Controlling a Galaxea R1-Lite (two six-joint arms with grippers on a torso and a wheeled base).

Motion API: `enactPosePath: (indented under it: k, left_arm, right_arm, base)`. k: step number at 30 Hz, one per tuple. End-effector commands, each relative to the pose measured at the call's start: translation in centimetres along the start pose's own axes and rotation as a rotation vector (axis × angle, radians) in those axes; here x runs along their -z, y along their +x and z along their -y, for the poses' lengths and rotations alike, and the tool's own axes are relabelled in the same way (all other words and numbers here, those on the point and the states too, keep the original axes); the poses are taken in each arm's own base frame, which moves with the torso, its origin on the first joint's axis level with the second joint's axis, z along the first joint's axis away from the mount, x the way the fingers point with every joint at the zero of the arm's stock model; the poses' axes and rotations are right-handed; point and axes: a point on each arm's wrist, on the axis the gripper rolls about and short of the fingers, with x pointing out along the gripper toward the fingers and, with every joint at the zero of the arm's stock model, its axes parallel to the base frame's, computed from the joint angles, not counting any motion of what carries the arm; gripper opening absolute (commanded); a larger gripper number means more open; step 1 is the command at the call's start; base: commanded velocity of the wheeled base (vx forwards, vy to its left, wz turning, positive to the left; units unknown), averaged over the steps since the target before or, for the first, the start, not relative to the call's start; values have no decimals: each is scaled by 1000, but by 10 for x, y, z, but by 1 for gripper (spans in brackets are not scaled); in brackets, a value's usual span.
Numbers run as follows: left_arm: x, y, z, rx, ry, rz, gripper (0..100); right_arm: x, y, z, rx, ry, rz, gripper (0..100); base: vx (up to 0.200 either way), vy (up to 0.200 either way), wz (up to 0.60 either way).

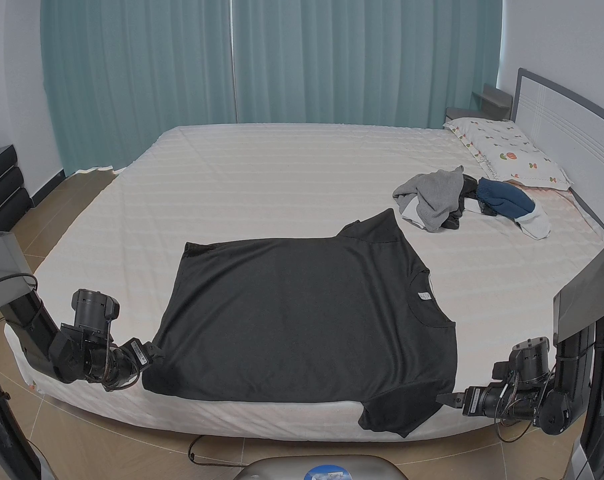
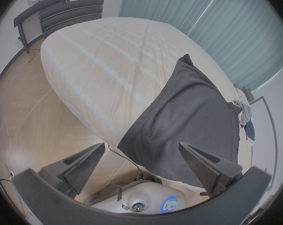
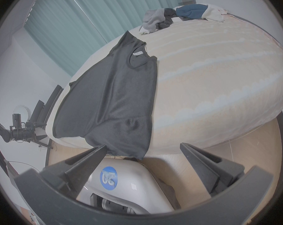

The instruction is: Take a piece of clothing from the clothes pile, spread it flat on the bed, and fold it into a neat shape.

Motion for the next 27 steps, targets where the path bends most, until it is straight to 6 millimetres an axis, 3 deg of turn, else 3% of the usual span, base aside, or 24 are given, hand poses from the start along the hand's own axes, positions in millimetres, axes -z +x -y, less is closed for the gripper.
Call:
enactPosePath:
  k: [1, 17, 27]
  left_arm:
    - [-4, -2, 1, 9, -19, 15, 100]
    - [-5, 1, 1, 5, -28, 8, 100]
    - [-4, -1, 3, 30, -27, 1, 100]
  right_arm:
    - [-3, -2, 0, -5, 8, 21, 100]
    - [-17, -4, -5, -37, 46, 94, 100]
    - [-27, -10, -7, -55, 87, 150, 100]
  base:
    - [0, 0, 0]
    - [0, 188, 0]
    - [0, 0, 0]
